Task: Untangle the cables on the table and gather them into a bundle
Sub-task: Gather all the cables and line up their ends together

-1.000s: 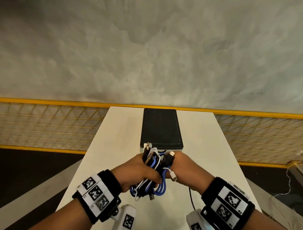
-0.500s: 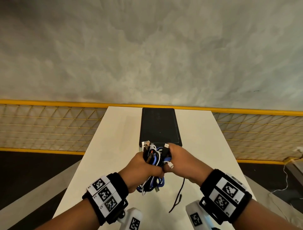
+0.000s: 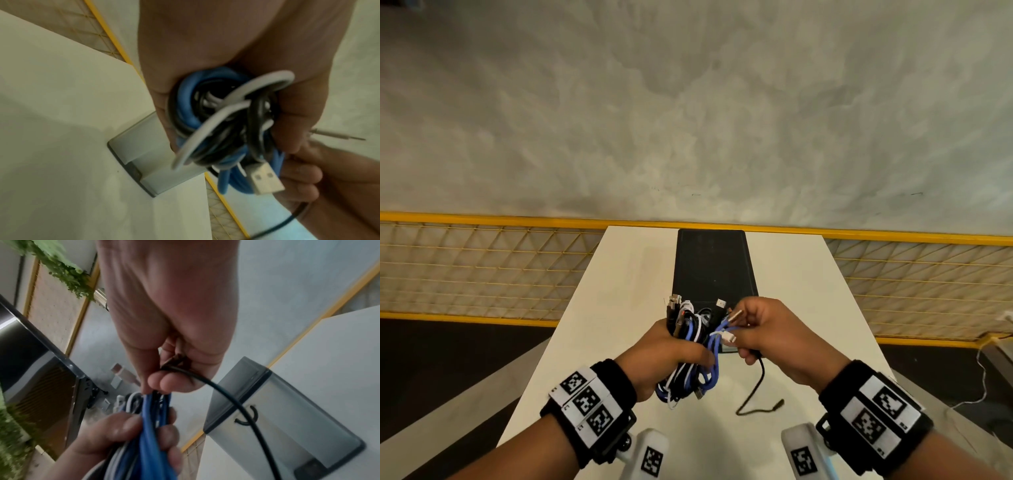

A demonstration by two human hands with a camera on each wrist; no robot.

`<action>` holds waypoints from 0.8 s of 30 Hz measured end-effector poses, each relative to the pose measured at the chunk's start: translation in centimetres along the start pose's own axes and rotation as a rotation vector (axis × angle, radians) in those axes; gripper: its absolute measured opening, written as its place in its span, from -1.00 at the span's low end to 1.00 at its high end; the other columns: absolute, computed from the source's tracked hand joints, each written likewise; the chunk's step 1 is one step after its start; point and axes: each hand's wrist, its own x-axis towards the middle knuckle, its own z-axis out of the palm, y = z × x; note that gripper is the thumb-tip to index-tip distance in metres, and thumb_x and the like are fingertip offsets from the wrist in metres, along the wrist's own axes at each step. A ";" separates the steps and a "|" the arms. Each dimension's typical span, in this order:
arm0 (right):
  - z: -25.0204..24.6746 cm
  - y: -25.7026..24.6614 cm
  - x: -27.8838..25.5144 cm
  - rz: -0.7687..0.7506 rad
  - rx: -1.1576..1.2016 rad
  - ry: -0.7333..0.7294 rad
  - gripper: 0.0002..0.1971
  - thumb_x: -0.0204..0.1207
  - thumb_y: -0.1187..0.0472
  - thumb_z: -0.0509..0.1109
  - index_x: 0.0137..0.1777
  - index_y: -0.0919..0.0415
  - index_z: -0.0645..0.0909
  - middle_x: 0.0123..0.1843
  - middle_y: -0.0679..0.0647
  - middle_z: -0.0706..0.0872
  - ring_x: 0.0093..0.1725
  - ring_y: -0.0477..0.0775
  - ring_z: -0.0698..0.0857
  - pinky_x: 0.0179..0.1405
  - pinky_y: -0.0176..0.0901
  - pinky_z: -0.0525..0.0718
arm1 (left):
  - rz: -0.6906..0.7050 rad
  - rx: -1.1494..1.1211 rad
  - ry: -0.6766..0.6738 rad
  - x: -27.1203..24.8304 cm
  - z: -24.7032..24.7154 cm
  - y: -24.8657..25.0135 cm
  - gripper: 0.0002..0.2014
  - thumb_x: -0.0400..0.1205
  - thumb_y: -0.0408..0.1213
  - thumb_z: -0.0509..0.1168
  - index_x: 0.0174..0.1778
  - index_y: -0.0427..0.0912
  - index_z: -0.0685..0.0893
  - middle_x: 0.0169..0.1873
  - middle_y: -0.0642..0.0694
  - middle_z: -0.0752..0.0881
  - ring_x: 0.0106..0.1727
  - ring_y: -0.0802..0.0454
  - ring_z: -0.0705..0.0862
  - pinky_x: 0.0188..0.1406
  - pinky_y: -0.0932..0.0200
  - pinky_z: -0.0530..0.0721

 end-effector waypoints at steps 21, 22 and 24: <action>0.4 -0.4 0.4 -0.003 -0.326 -0.072 -0.84 0.40 0.24 0.61 -0.20 0.16 0.65 -0.24 0.20 0.75 -0.50 -0.11 0.61 -0.58 -0.23 0.53 | 0.017 -0.054 0.036 0.8 1.4 -1.4 -0.77 0.33 -0.57 0.44 -0.11 -0.35 0.78 -0.32 -0.14 0.73 -0.30 -0.01 0.70 -0.25 0.16 0.69; 0.0 -0.5 0.3 -0.028 -0.414 -0.068 -0.81 0.36 0.20 0.64 -0.16 0.12 0.65 -0.19 0.15 0.76 -0.46 -0.12 0.62 -0.55 -0.27 0.56 | 0.012 -0.043 0.041 0.8 1.2 -1.4 -0.81 0.32 -0.57 0.44 -0.19 -0.29 0.79 -0.35 -0.11 0.74 -0.33 0.01 0.70 -0.28 0.17 0.69; -1.0 -0.6 0.2 -0.035 -0.528 -0.062 -0.75 0.33 0.16 0.65 -0.07 0.03 0.65 -0.17 0.06 0.76 -0.38 -0.11 0.67 -0.48 -0.30 0.63 | -0.006 -0.041 0.084 0.7 0.6 -1.5 -0.83 0.27 -0.53 0.45 -0.35 -0.18 0.79 -0.40 -0.09 0.74 -0.36 0.00 0.70 -0.28 0.15 0.69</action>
